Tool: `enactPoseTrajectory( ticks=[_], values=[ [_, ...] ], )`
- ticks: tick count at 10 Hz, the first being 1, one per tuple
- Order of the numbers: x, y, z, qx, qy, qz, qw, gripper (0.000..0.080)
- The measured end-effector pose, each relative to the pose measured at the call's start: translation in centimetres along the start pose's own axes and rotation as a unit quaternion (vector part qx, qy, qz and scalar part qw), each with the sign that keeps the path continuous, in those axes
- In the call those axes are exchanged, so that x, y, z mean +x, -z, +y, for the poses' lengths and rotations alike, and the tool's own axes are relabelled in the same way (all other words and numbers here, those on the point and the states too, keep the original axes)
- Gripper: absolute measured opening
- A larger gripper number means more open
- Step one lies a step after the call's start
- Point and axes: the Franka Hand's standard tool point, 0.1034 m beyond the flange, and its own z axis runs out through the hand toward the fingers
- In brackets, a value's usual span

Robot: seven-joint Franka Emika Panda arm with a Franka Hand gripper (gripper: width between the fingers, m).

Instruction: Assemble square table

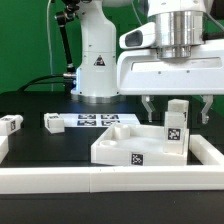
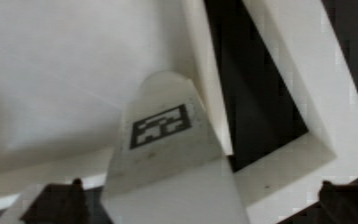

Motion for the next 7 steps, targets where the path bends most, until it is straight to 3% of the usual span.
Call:
enactPoseTrajectory(
  ticks=[5,7],
  values=[
    [0.12,-0.05,0.13,-0.007,0.1,0.01,0.995,0.0649],
    [0.14,-0.05,0.15,-0.007,0.1,0.01,0.995,0.0377]
  ],
)
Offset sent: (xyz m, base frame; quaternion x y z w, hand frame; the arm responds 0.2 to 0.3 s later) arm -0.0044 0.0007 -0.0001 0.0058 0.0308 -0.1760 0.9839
